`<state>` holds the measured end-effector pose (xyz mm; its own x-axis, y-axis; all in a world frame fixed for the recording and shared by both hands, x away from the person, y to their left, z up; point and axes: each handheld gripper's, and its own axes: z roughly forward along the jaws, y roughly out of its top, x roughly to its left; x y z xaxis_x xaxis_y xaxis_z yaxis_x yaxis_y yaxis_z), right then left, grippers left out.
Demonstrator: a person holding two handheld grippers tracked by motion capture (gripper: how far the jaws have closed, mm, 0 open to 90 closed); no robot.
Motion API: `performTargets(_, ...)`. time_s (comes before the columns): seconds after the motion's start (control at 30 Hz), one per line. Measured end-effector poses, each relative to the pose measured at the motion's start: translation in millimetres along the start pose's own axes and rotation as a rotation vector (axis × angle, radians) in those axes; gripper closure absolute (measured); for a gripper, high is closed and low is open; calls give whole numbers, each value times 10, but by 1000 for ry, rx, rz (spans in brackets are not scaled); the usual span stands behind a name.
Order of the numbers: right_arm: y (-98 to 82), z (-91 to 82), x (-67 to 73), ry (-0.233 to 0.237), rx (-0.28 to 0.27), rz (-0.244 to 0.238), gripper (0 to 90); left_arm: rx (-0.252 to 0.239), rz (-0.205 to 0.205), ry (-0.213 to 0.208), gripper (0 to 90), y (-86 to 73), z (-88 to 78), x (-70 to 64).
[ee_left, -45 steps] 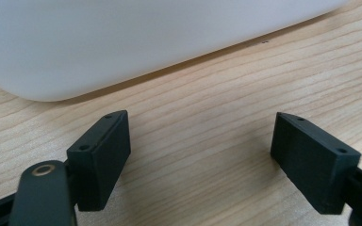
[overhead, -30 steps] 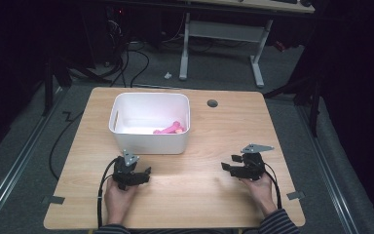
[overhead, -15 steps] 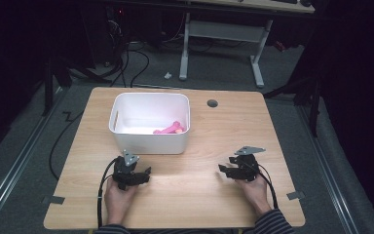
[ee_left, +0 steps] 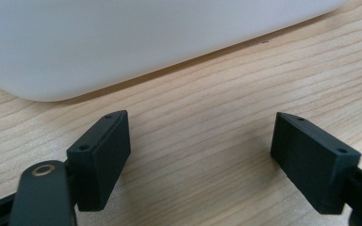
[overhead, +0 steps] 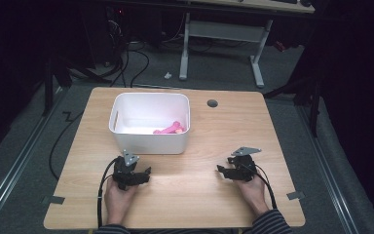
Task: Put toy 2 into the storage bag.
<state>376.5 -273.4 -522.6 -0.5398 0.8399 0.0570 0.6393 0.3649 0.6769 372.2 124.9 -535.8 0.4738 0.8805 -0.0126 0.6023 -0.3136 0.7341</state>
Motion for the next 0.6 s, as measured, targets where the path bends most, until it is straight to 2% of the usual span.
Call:
performTargets(0.1,-4,9,8,-9,-4,-8,382,1,1,1,207,0,0,-3)
performTargets(0.13,-6,14,13,-17,-6,-19,376,0,1,2,207,0,0,-3)
performTargets(0.17,-14,28,37,-39,-10,-51,360,0,1,2,207,0,0,-3)
performTargets(0.23,-46,51,49,-42,-42,-66,323,0,1,2,207,0,0,-3)
performTargets(0.27,-70,54,47,-43,-59,-65,319,0,2,1,207,0,0,-3)
performTargets(0.6,-85,40,55,-55,-57,-52,305,1,4,0,205,-1,-1,-3)
